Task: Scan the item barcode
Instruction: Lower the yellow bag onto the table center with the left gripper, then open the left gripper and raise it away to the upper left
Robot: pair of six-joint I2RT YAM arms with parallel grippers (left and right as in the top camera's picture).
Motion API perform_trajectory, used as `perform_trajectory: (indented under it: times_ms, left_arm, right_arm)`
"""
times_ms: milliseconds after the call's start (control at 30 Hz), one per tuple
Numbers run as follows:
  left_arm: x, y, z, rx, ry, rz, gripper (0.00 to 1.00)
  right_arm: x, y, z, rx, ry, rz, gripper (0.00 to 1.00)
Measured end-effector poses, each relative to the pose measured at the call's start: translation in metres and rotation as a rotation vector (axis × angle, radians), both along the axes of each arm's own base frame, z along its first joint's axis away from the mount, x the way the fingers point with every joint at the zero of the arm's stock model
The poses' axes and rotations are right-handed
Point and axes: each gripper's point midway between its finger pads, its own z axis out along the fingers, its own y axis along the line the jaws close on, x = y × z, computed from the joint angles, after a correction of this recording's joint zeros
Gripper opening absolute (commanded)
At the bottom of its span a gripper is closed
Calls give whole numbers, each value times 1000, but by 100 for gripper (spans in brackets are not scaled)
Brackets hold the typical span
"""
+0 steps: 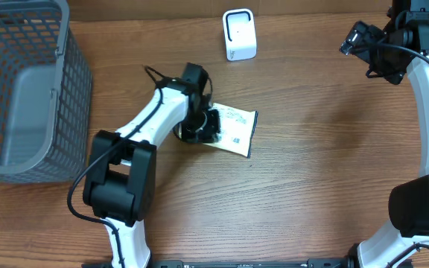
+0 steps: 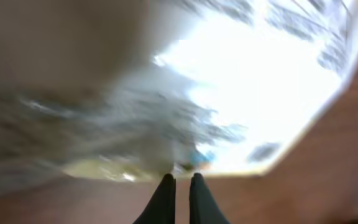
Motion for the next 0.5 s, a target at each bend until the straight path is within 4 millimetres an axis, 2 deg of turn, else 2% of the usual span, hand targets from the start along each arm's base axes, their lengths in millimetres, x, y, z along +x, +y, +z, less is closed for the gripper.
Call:
perform_trajectory:
  times_ms: [67,200,300,500]
  left_arm:
    - [-1,-5,10,0,16,-4,4]
    - [20,4,34,75,-47,16,4]
    - [39,25,42,209,-125,53,4]
    - [71,78,36,456,-266,154,4]
  right_arm:
    - [0,0,0,-1,-1,0,100]
    - [0,0,0,0,0,0,100]
    - [0,0,0,0,0,0,100]
    - [0,0,0,0,0,0,100]
